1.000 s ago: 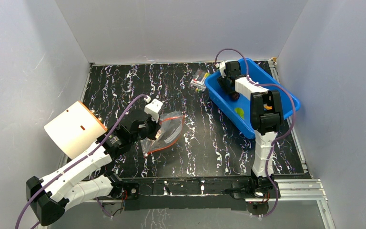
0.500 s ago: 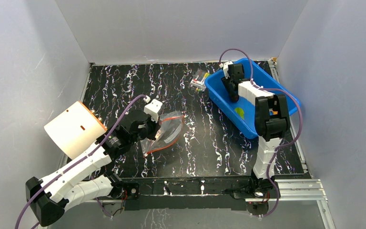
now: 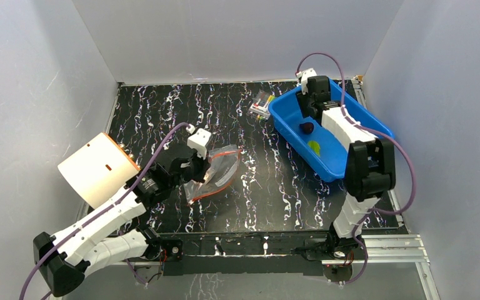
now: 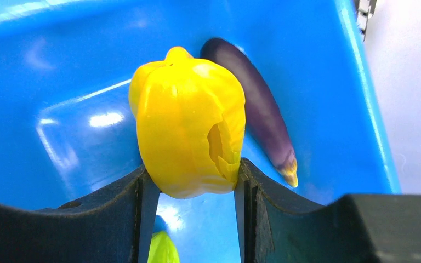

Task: Place the food in the zip-top bag and seal the zipper
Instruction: Pick up the fake fruit from the bin, then place the fake fruit in the zipper food storage bag.

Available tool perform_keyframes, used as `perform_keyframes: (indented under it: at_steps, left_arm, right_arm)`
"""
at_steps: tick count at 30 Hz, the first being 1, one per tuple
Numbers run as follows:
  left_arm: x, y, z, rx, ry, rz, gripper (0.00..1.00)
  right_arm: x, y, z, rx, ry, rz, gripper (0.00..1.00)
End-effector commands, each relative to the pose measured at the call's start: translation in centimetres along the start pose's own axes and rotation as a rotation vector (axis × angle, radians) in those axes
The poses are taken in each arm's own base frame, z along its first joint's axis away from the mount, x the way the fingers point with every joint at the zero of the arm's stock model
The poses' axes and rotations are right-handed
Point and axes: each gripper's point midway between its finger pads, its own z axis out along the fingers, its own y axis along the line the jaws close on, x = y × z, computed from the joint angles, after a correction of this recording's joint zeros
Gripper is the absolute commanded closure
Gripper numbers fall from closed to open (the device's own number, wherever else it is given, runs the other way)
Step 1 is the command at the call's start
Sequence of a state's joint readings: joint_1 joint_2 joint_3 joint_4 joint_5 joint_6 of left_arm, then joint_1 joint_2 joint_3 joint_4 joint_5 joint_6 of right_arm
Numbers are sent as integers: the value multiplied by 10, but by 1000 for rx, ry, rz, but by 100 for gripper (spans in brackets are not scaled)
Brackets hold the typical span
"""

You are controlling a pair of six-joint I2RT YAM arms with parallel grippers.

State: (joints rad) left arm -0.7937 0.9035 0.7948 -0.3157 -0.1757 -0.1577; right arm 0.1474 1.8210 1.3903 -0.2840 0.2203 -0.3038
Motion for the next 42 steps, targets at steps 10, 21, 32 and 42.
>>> perform_keyframes:
  at_steps: [10, 21, 32, 42]
  left_arm:
    - [-50, -4, 1, -15, -72, -83, 100]
    - [-68, -17, 17, 38, -75, -138, 100]
    - [-72, -20, 30, 24, -51, -266, 100]
    - [-80, -25, 29, 54, -96, -341, 100]
  right_arm:
    - [-79, 35, -147, -282, -369, 226, 62]
    - [-97, 139, -250, -672, -538, 204, 63]
    - [-89, 200, -310, -944, -529, 453, 65]
    - [-76, 235, -319, -1037, -378, 688, 64]
